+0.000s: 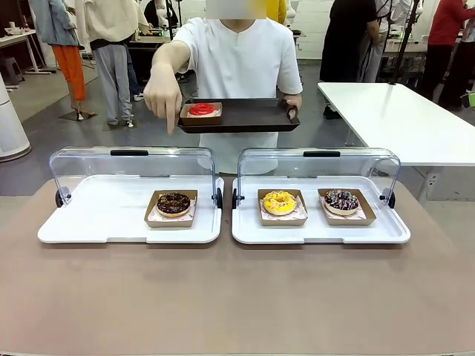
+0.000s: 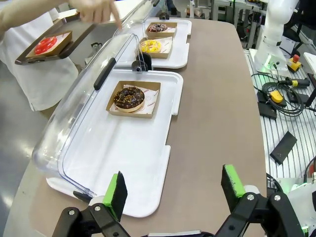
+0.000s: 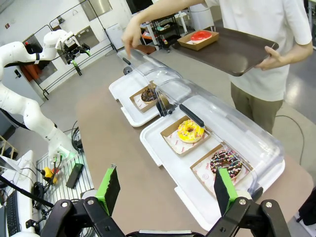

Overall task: Provide the desired donut to the person.
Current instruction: Pick up and lift the Paper togo box containing the Donut pointed at by the person.

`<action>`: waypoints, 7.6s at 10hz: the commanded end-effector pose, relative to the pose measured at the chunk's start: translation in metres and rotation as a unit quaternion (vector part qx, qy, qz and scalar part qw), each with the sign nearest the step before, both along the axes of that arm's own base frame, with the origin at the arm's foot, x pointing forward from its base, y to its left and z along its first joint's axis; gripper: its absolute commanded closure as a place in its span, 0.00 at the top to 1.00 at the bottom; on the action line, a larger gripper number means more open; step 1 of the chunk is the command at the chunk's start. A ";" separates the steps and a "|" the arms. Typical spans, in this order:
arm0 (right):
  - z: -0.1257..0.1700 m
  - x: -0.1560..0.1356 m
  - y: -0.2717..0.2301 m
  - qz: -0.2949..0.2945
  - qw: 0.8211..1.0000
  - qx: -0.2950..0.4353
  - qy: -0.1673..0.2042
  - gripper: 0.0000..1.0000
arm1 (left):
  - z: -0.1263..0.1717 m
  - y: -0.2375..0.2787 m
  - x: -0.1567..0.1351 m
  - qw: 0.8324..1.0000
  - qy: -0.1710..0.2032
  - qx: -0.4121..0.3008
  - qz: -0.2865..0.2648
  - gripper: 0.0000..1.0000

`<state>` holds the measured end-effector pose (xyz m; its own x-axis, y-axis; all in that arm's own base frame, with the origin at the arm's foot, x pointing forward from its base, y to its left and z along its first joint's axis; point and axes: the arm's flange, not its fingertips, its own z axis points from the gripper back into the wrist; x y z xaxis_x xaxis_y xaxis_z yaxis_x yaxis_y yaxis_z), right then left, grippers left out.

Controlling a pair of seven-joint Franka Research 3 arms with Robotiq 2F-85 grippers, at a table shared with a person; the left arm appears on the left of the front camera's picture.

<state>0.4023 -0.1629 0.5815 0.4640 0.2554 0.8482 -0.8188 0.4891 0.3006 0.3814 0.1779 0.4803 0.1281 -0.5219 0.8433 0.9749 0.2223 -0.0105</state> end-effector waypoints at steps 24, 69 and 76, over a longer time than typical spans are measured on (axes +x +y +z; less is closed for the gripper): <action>-0.001 0.000 0.002 0.002 1.000 0.000 0.001 1.00 | 0.081 -0.189 0.004 0.944 -0.078 0.284 -0.148 1.00; -0.001 0.000 0.002 0.002 1.000 0.000 0.001 1.00 | -0.150 -0.384 0.121 0.882 0.015 0.465 -0.077 1.00; -0.001 0.000 0.002 0.002 1.000 0.000 0.001 1.00 | -0.154 -0.384 0.122 0.883 0.018 0.462 -0.085 0.79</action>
<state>0.4025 -0.1622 0.5817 0.4633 0.2563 0.8483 -0.8196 0.4879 0.3002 0.5012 -0.2063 0.3280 0.0043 -0.9984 0.0567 0.9981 0.0078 0.0616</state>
